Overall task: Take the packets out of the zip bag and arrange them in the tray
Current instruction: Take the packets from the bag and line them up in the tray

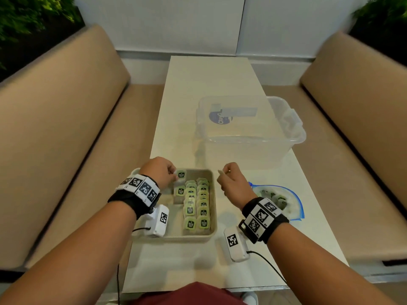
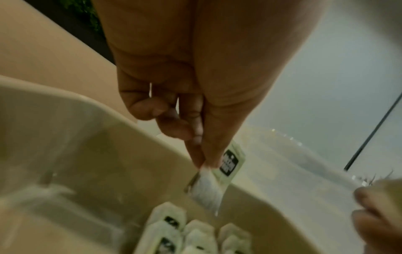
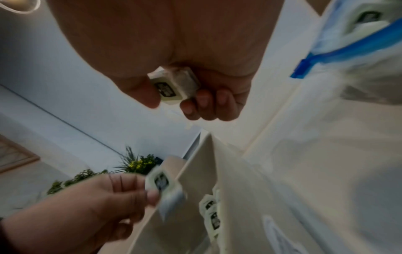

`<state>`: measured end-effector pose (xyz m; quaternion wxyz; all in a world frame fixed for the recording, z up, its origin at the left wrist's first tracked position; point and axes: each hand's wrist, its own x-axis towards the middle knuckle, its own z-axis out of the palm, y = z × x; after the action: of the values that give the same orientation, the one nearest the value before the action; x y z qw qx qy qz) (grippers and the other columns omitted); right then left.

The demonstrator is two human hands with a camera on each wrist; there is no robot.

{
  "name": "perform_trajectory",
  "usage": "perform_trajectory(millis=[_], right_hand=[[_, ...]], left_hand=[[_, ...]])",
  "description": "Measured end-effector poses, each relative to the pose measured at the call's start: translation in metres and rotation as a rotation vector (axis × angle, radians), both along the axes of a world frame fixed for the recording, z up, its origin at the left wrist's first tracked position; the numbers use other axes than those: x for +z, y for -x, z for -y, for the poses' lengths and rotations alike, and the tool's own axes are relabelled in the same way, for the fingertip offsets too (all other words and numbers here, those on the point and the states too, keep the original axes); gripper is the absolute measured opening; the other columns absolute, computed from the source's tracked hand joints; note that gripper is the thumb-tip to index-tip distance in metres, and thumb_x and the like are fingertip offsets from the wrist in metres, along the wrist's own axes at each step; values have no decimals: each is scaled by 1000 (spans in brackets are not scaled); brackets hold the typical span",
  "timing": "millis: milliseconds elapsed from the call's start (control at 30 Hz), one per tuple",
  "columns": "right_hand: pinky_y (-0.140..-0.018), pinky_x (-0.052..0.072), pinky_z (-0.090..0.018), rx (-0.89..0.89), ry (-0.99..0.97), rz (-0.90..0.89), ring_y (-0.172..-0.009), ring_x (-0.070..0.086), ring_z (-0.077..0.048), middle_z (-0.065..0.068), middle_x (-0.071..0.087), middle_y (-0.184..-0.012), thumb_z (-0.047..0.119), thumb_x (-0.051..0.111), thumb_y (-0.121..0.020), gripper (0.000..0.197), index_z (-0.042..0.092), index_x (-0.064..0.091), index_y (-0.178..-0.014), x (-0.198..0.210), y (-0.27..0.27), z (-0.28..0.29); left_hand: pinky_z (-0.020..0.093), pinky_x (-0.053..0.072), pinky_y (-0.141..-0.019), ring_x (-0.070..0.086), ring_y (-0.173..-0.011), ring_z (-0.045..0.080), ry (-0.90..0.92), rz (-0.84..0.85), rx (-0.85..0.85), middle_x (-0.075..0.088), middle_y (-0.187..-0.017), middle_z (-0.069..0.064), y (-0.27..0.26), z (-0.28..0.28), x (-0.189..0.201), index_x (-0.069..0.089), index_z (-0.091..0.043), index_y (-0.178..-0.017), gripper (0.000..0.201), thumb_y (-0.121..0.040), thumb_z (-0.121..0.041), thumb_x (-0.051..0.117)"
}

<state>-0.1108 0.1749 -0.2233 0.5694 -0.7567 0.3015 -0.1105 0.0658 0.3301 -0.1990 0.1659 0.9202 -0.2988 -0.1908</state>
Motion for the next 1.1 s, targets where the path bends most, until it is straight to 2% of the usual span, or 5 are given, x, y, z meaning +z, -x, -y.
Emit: perform_trajectory(millis=[233, 533, 667, 967, 1100], right_hand=[[-66, 43, -33, -69, -24, -9, -68, 53, -17, -6, 65, -79, 23, 48, -94, 18, 11, 57, -83, -10, 7, -10], [-55, 55, -40, -55, 48, 34, -68, 67, -26, -8, 68, -75, 20, 57, -98, 14, 17, 68, -90, -10, 23, -13], [-47, 48, -33, -54, -11, 63, -57, 62, -22, -1, 65, -70, 17, 56, -99, 13, 15, 68, -95, -6, 22, -17], [-74, 61, -46, -38, -33, 55, -65, 67, -19, -10, 72, -76, 10, 64, -93, 6, 11, 70, -94, -11, 8, -22], [-74, 60, -45, -20, 0, 52, -62, 66, -17, -10, 72, -73, 18, 66, -93, 11, 10, 71, -88, -12, -4, -28]], left_hand=[[36, 56, -86, 69, -92, 22, -406, -136, -151, 74, -95, 3, -13, -3, -36, 73, -14, -94, 25, -80, -34, 78], [36, 58, -80, 67, -74, 22, -495, -183, -164, 76, -86, 4, -21, 8, -47, 73, -14, -87, 36, -72, -46, 78], [32, 58, -75, 67, -70, 21, -493, -179, -152, 75, -80, 1, -22, 14, -54, 73, -15, -83, 35, -68, -46, 79], [32, 59, -70, 68, -67, 21, -388, -119, -163, 74, -73, 3, -23, 10, -33, 72, -13, -76, 34, -80, -47, 71], [27, 50, -75, 63, -80, 9, -28, -93, -266, 68, -81, -9, -18, 6, 1, 72, -23, -83, 21, -84, -44, 71]])
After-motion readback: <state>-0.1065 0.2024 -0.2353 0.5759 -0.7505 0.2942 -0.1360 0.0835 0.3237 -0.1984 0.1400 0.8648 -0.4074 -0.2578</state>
